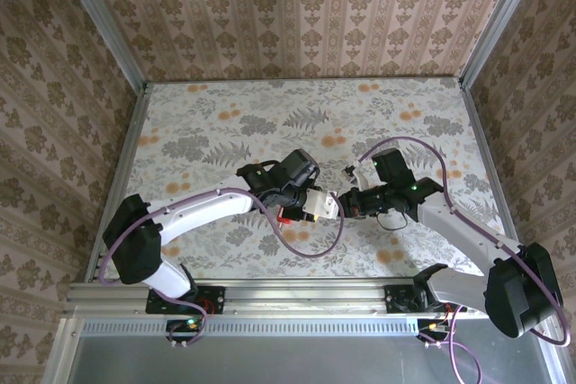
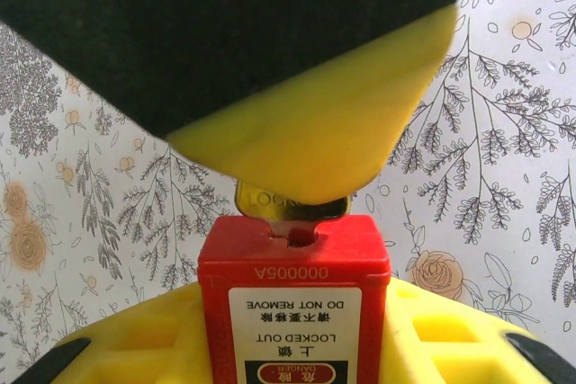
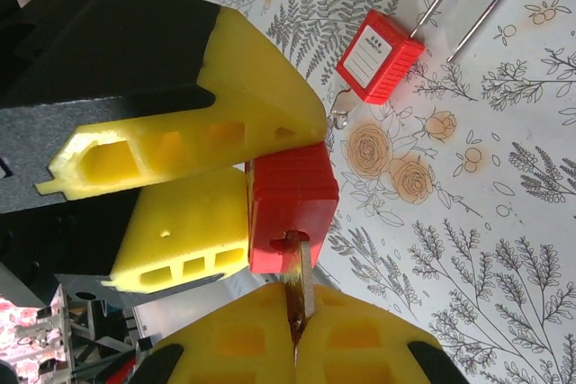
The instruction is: Unlock with the key
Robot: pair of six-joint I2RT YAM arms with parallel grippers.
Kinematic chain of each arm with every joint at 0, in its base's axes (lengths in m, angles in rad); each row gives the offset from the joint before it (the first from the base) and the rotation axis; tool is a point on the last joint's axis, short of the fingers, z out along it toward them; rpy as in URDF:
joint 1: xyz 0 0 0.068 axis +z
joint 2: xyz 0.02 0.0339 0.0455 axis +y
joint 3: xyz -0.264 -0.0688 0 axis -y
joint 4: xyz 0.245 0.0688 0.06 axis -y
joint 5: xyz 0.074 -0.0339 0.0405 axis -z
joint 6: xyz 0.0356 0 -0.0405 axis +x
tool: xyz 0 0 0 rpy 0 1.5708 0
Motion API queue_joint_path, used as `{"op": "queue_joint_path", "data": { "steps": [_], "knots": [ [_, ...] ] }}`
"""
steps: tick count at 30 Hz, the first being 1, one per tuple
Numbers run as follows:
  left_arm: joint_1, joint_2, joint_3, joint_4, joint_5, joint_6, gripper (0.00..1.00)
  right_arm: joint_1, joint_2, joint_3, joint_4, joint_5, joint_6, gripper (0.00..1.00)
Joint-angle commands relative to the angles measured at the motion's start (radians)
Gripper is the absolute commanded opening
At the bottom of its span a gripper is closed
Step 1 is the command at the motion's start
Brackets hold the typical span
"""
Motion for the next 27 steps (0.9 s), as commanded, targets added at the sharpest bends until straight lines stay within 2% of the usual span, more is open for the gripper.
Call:
{"op": "queue_joint_path", "data": {
  "steps": [1,4,11,16,23,27],
  "knots": [
    [-0.063,-0.031,0.029,0.154,0.107,-0.033,0.0,0.002,0.025,-0.014,0.156,-0.03,0.071,0.0],
    [-0.077,-0.03,-0.007,0.226,0.028,-0.04,0.0,-0.01,0.034,-0.033,0.247,-0.029,0.204,0.0],
    [-0.095,-0.063,-0.16,0.419,-0.135,-0.032,0.0,-0.09,0.068,-0.14,0.553,-0.024,0.705,0.0],
    [-0.116,-0.069,-0.236,0.493,-0.219,-0.016,0.0,-0.106,0.103,-0.199,0.735,-0.02,0.995,0.0],
    [-0.138,-0.068,-0.304,0.578,-0.291,-0.011,0.0,-0.107,0.09,-0.246,0.794,0.027,1.185,0.0],
    [-0.15,-0.062,-0.337,0.619,-0.32,-0.004,0.0,-0.106,0.068,-0.256,0.787,0.051,1.233,0.0]
  ]
}}
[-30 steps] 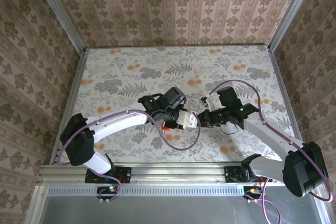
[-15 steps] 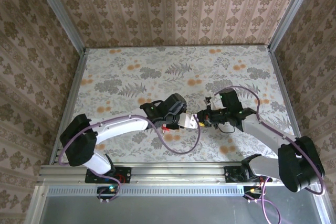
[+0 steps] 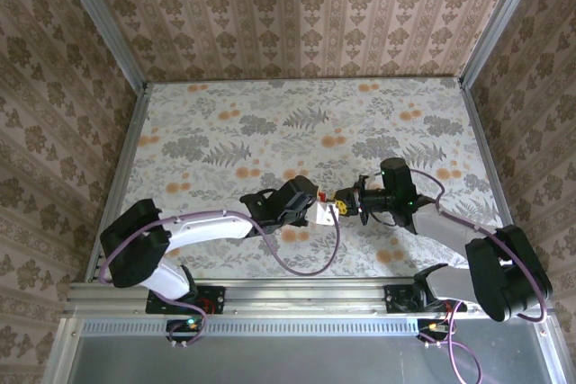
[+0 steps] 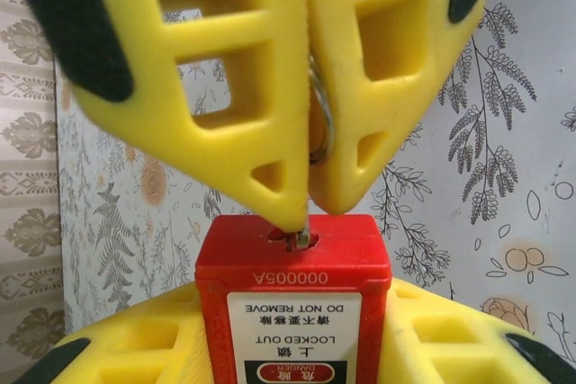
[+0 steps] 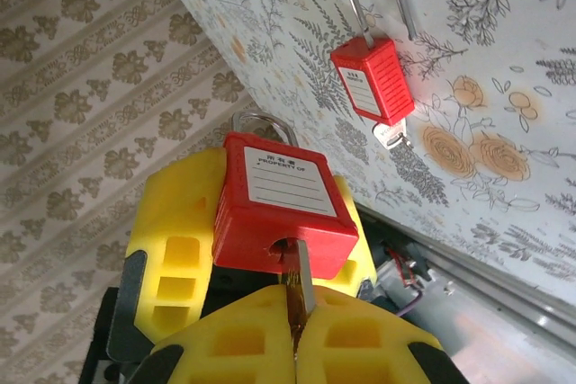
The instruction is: Unlock with the key
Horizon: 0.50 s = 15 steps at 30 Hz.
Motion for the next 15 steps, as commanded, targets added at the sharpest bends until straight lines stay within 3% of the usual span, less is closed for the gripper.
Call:
{"op": "queue_joint_path", "data": {
  "steps": [1,6,11,15],
  "knots": [
    [-0.058,-0.029,-0.022,0.09,0.062,0.011,0.0,-0.017,-0.032,0.009,0.096,0.136,0.107,0.0],
    [-0.059,-0.042,-0.037,0.089,0.064,-0.002,0.0,-0.028,-0.082,0.013,0.008,0.146,0.075,0.03],
    [-0.051,-0.054,-0.013,0.019,0.089,-0.049,0.0,-0.061,-0.142,0.053,-0.136,0.127,-0.045,0.27],
    [-0.03,-0.064,0.032,-0.091,0.172,-0.122,0.0,-0.093,-0.19,0.116,-0.335,0.11,-0.213,0.49]
  ]
}}
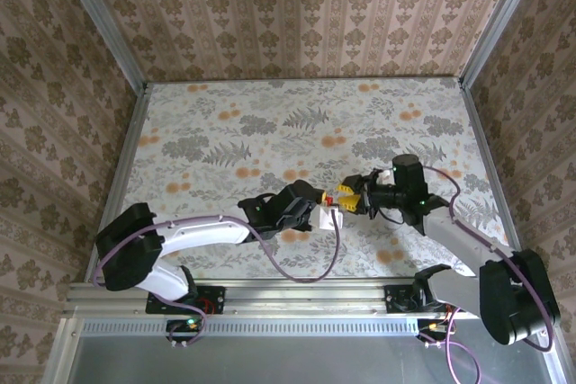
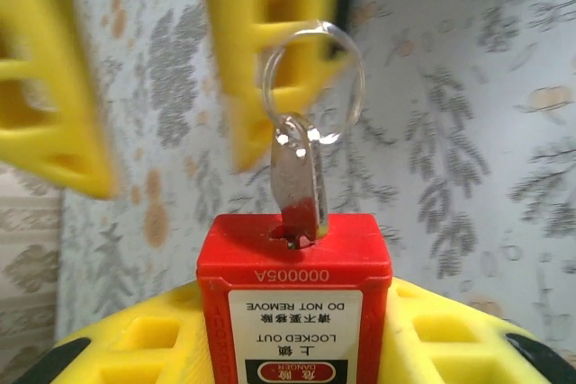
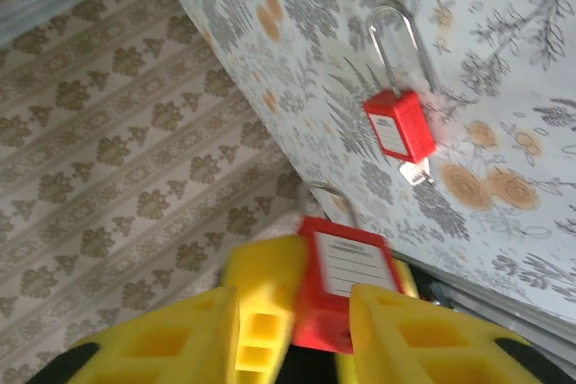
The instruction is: Unlock with the key
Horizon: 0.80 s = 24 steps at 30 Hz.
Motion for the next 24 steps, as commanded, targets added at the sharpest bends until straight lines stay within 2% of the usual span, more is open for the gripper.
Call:
{"op": "queue_joint_path", "data": {
  "steps": [1,5,8,12,17,21,24],
  "knots": [
    [0.008,-0.025,0.049,-0.13,0.119,-0.078,0.0,-0.027,-0.063,0.08,-0.193,0.027,-0.179,0.53],
    [0.023,-0.013,0.083,-0.221,0.154,-0.113,0.0,-0.05,-0.118,0.111,-0.312,0.034,-0.298,0.7],
    [0.038,-0.019,0.09,-0.248,0.183,-0.128,0.0,-0.062,-0.148,0.118,-0.366,0.041,-0.371,0.78],
    [0.07,-0.048,0.103,-0.29,0.245,-0.14,0.0,-0.09,-0.158,0.128,-0.471,0.057,-0.529,0.81],
    [0.131,-0.085,0.157,-0.433,0.378,-0.139,0.0,-0.091,-0.178,0.165,-0.531,0.134,-0.747,0.83],
    [0.188,-0.112,0.201,-0.553,0.46,-0.135,0.0,-0.063,-0.231,0.176,-0.514,0.217,-0.903,0.83],
    [0.225,-0.129,0.227,-0.623,0.503,-0.135,0.0,-0.003,-0.32,0.151,-0.441,0.279,-1.003,0.83]
  ]
}}
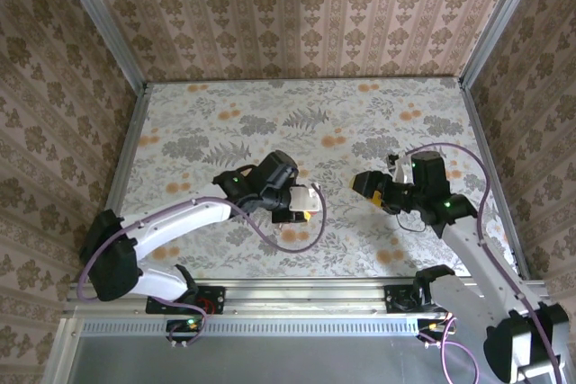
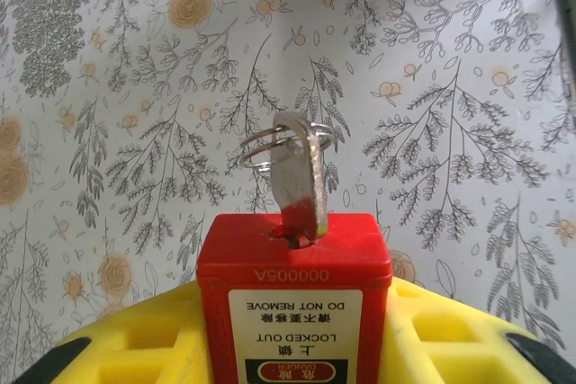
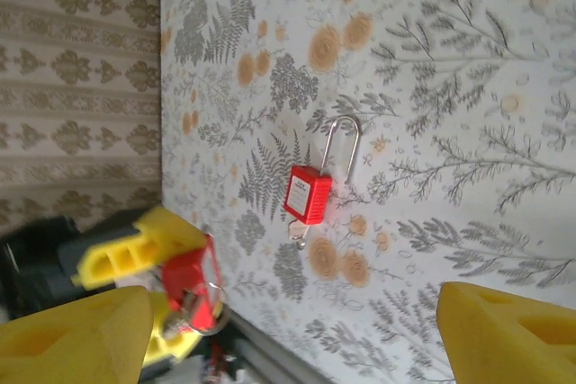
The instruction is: Unlock with the key
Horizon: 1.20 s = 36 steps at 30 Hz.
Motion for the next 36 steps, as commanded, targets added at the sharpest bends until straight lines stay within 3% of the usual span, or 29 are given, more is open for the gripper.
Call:
{"op": "queue_joint_path", "data": {
  "steps": [1,3,6,12,19,36],
  "knots": [
    [0.034,-0.036,0.043,-0.139,0.109,-0.008,0.0,0.07,-0.102,-0.005,0.067,0.108,-0.23,0.83],
    [0.05,-0.047,0.049,-0.166,0.127,-0.001,0.0,0.14,-0.154,-0.023,0.093,0.188,-0.332,0.83],
    [0.061,-0.057,0.055,-0.193,0.144,0.014,0.0,0.232,-0.199,-0.049,0.152,0.198,-0.471,0.85],
    [0.058,-0.047,0.098,-0.241,0.163,0.029,0.0,0.368,-0.138,-0.043,0.167,0.209,-0.711,0.79],
    [0.039,-0.034,0.134,-0.255,0.183,0.031,0.0,0.445,-0.05,-0.089,0.322,0.169,-0.785,0.73],
    [-0.002,0.029,0.178,-0.276,0.163,0.038,0.0,0.475,0.021,-0.148,0.512,0.111,-0.755,0.46]
  ]
}}
